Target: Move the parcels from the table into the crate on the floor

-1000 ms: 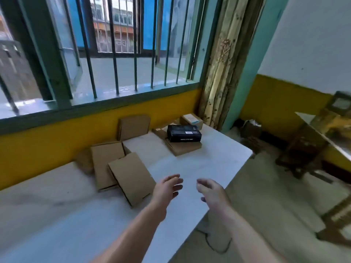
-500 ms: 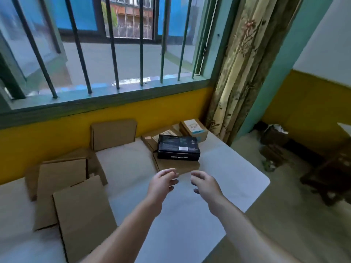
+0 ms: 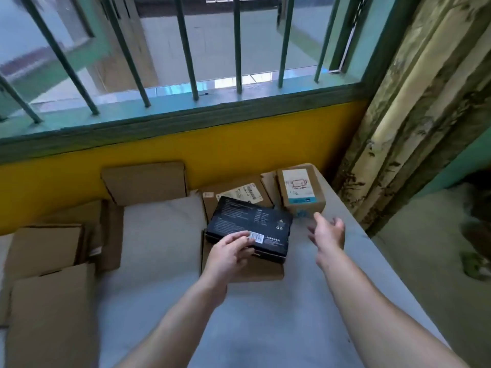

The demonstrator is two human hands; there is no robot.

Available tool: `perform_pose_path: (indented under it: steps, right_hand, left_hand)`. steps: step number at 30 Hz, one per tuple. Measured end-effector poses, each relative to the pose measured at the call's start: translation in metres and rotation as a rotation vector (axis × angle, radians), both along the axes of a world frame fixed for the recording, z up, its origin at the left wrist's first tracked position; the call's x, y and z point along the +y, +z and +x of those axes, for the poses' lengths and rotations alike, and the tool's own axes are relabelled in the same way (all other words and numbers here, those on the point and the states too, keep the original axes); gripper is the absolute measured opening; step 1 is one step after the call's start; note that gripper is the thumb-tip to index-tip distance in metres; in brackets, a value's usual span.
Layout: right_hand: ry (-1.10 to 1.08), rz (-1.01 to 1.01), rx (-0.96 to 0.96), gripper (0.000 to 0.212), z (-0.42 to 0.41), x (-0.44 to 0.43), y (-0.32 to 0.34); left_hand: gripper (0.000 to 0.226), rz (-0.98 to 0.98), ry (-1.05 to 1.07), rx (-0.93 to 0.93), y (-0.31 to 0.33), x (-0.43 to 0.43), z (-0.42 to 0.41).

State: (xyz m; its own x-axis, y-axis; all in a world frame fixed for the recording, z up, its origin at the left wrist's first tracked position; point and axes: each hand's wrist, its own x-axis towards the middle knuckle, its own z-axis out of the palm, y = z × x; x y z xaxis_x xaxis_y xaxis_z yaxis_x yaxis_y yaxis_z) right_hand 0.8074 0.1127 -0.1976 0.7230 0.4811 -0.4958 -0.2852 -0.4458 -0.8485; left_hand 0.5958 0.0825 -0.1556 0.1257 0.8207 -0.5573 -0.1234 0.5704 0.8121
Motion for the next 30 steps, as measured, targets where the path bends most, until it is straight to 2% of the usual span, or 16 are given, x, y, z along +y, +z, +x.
perform_pose_path:
  steps: [4,8,13,17,25,27,30]
  right_hand:
    - [0.031,-0.004,0.044,0.077,0.023,0.038,-0.022]
    - [0.029,-0.035,0.022,0.078,0.033,0.062,-0.033]
    - [0.061,0.027,0.059,0.051,0.033,0.071,-0.041]
    - [0.031,0.09,0.063,0.041,0.031,0.071,-0.036]
    - [0.036,0.375,0.033,0.027,0.019,0.049,0.012]
    - [0.091,0.436,0.035,0.016,0.005,0.037,0.029]
    - [0.255,0.478,0.047,0.013,-0.022,0.011,0.045]
  left_hand:
    - [0.017,-0.003,0.043,0.023,-0.005,0.017,0.009]
    - [0.018,-0.022,0.069,0.049,-0.012,0.02,0.009]
    - [0.017,-0.038,0.124,0.103,-0.019,0.02,0.006]
    - [0.017,-0.04,0.143,0.113,-0.019,0.02,0.004]
    - [0.016,0.025,0.164,0.077,-0.001,0.017,-0.01]
    - [0.016,0.054,0.167,0.08,0.008,0.016,-0.018]
    - [0.018,0.112,0.189,0.086,0.026,0.013,-0.041]
